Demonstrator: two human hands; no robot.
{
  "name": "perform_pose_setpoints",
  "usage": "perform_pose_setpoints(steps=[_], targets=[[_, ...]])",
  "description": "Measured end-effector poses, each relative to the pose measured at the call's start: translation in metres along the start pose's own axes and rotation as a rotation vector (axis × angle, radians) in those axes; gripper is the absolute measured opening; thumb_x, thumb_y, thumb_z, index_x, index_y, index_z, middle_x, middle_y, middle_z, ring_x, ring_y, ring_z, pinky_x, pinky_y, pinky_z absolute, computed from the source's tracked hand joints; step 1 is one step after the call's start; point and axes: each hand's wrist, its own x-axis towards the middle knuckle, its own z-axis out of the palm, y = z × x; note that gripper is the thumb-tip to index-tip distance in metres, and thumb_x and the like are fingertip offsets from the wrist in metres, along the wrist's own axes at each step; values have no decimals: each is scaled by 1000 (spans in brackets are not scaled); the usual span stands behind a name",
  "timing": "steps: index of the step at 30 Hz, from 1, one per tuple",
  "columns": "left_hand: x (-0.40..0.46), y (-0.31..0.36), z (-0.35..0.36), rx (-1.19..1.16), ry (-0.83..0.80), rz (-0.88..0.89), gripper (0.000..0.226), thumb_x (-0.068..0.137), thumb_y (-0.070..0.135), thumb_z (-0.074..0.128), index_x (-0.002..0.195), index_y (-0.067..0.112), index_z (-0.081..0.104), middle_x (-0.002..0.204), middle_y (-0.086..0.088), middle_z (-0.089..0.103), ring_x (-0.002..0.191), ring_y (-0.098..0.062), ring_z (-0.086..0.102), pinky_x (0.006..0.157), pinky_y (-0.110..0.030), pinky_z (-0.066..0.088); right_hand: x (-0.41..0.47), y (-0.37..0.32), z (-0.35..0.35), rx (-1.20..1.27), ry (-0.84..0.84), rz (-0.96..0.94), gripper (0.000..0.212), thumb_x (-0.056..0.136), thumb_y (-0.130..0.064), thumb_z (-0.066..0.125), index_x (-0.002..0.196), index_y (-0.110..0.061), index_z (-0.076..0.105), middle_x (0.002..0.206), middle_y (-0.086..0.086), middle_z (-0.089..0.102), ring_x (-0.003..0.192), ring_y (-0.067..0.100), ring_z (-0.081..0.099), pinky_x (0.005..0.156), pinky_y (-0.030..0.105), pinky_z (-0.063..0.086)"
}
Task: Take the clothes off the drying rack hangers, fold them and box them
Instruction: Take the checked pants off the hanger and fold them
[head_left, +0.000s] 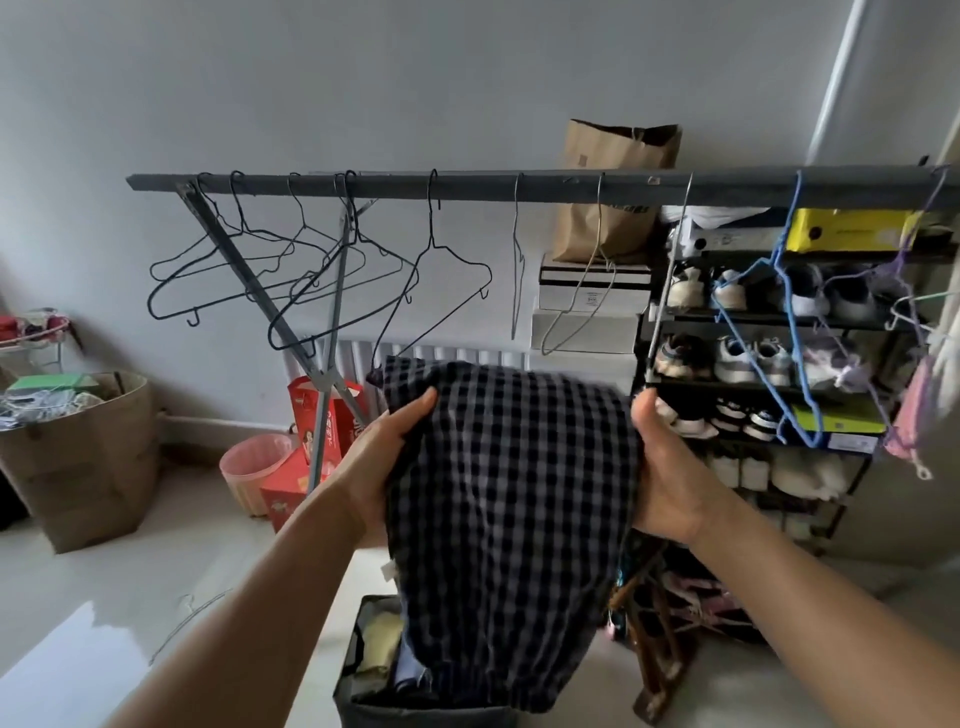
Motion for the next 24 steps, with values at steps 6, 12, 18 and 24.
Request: perform_pose_setpoints(steps=[6,12,18,24], targets=[[17,15,-28,86,78,69,35,86,33,68,109,6,69,106,-13,73,90,-24,72,82,-38,54,24,1,28,48,241,83,38,80,-30,64,106,-3,72,110,14,72,92,26,73,87,41,51],[28,5,-66,289,323,104,39,95,41,56,114,7,61,115,-12,66,102,-24,61,86,-42,50,50,0,53,-238,457,-111,37,97,-35,54,127,-14,61,115,-3,69,103,12,64,100,35,44],[29,-45,-59,-152,-73,-228,92,73,78,47,123,1,56,114,-21,69,101,-39,68,87,-54,53,76,43,92,-181,372,-185,39,98,-35,49,133,-19,56,119,-8,68,112,9,62,108,40,40],[36,-58,-71,-572,-103,-164,94,71,77,56,134,8,56,129,-21,61,121,-38,56,95,-54,47,86,97,123,256,280,28,39,98,-32,47,125,-8,61,117,10,70,108,24,68,89,39,51]])
